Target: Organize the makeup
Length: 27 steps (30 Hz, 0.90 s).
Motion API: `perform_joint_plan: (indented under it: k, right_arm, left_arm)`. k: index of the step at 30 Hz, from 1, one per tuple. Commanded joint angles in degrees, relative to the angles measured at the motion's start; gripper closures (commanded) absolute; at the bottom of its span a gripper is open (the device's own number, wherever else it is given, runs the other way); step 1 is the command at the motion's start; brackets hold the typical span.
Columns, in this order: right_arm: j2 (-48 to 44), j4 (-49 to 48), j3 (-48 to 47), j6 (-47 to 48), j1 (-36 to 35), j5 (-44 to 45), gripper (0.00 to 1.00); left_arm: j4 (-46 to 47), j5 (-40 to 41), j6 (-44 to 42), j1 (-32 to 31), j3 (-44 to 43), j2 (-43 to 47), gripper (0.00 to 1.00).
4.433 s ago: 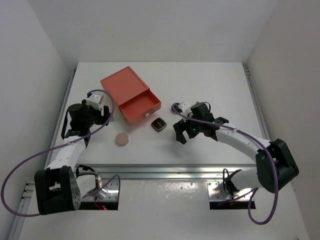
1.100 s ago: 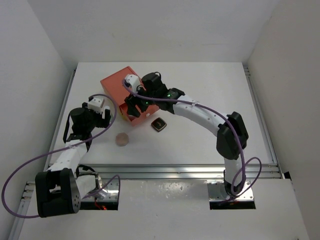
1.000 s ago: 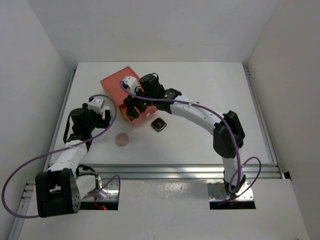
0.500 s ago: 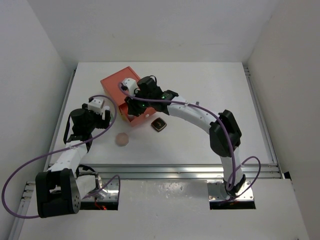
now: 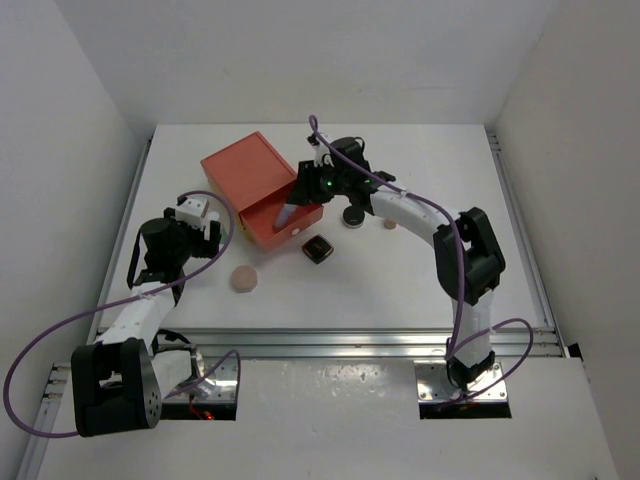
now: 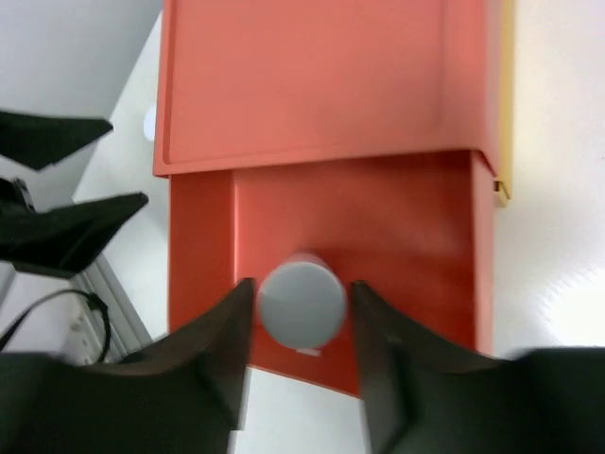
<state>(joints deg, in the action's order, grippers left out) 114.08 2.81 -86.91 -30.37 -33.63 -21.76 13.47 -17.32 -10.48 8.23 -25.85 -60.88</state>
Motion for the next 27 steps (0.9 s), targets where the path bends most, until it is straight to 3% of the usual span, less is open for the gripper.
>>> perform_joint_plan:
  k: [1,2,7,18,27]
  right_arm:
    - [0.26,-2.99,-2.12,-3.21,-0.12,-2.76,0.50]
    - [0.09,-2.98,-2.82,-2.86,0.31,-2.68,0.40]
    - [1.14,1.39,-6.32,-0.31,0.93,-1.62,0.28]
    - [-0.35,3.34,-7.66,4.61,1.02,1.72,0.26]
    - [-4.21,7.64,-8.09,10.06,0.23,6.46,0.32]
  left_arm:
    - [2.35,-0.17,0.20,-0.41,0.45,1.12,0.17]
    - [2.35,-0.17,0.20,-0.41,0.45,1.12,0.17]
    - [2.35,-0.17,0.20,-0.41,0.45,0.59,0.17]
    - [2.35,-0.17,0.20,-0.93,-0.08,0.06,0.17]
    - [2.35,0.44,0.20,-0.93,-0.08,0.06,0.14]
